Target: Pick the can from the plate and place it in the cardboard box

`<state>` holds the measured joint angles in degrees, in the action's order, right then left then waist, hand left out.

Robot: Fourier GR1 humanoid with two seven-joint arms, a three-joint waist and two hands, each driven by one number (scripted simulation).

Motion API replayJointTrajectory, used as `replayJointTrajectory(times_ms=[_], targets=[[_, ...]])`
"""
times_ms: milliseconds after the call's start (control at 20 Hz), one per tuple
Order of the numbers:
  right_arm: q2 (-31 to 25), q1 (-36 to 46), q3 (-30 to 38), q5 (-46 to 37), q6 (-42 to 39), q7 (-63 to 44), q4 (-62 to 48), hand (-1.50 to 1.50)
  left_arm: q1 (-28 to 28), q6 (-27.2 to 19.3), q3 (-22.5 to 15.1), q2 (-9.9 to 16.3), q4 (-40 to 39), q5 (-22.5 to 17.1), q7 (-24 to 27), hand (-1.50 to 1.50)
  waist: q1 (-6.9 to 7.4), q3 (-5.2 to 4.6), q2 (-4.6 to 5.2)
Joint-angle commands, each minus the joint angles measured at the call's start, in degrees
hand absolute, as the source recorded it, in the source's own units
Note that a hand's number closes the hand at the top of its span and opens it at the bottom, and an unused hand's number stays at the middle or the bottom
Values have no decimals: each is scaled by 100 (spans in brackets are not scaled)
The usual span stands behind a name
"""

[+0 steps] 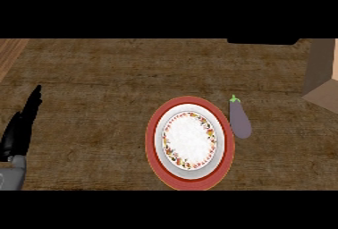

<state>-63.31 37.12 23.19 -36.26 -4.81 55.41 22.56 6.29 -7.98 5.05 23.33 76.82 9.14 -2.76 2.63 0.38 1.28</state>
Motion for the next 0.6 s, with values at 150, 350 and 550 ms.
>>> replayJointTrajectory(times_ms=[150, 350, 550], targets=[[227, 1003, -35, 77, -783, -119, -597, 150, 217, -85, -108, -180, -184, 132, -24, 0, 69, -17, -14], [289, 1597, -157, -76, -970, -706, -825, 150, 214, -40, -105, -143, 12, 126, -179, 0, 165, -15, -3], [685, 2259, -207, -130, -1034, -1456, -979, 150, 536, 51, -113, -77, -222, 172, -160, 0, 220, -20, 45]])
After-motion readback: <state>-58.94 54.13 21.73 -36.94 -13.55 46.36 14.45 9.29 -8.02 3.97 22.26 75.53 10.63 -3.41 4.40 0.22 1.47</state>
